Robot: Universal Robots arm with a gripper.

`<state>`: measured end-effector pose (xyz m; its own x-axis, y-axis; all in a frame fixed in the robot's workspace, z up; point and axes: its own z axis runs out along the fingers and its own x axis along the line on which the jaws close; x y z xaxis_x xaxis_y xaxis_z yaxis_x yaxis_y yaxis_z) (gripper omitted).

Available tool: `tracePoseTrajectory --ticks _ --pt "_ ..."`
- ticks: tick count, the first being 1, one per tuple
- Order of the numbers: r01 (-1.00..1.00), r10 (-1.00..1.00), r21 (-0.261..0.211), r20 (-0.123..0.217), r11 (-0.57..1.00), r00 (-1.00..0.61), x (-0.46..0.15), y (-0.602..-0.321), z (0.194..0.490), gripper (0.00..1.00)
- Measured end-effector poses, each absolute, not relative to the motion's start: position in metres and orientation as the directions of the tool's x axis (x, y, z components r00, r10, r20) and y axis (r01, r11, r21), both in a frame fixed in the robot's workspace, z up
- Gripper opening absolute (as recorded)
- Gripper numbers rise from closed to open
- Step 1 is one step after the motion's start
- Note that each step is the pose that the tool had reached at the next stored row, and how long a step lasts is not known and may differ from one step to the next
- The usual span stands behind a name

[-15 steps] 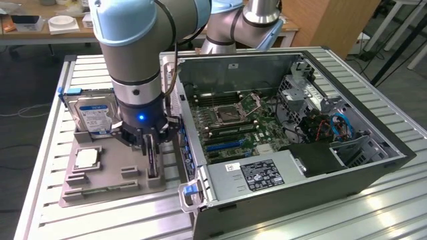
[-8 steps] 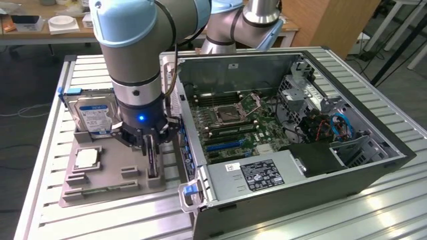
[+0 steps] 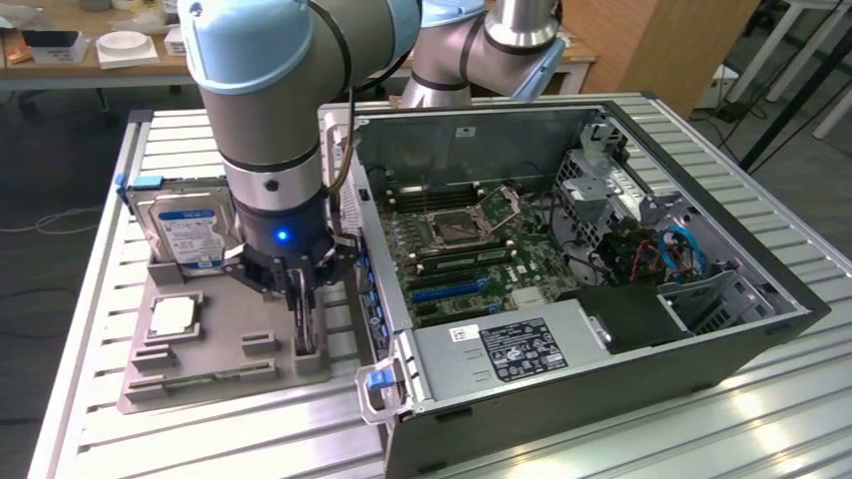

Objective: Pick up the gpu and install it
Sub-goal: 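Pick up the gpu and move the gpu toward the slot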

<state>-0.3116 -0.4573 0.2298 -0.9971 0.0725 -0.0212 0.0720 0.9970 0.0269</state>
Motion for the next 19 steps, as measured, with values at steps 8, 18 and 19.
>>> tracePoseTrajectory --ticks 8,18,19 --pt "0.072 0.073 0.027 -0.022 0.997 -0.997 -0.312 -0.457 0.233 0.26" --pt "0.072 0.073 0.027 -0.021 0.997 -0.997 -0.312 -0.457 0.278 0.26" --pt "0.072 0.073 0.027 -0.021 0.997 -0.997 -0.312 -0.457 0.283 0.26"
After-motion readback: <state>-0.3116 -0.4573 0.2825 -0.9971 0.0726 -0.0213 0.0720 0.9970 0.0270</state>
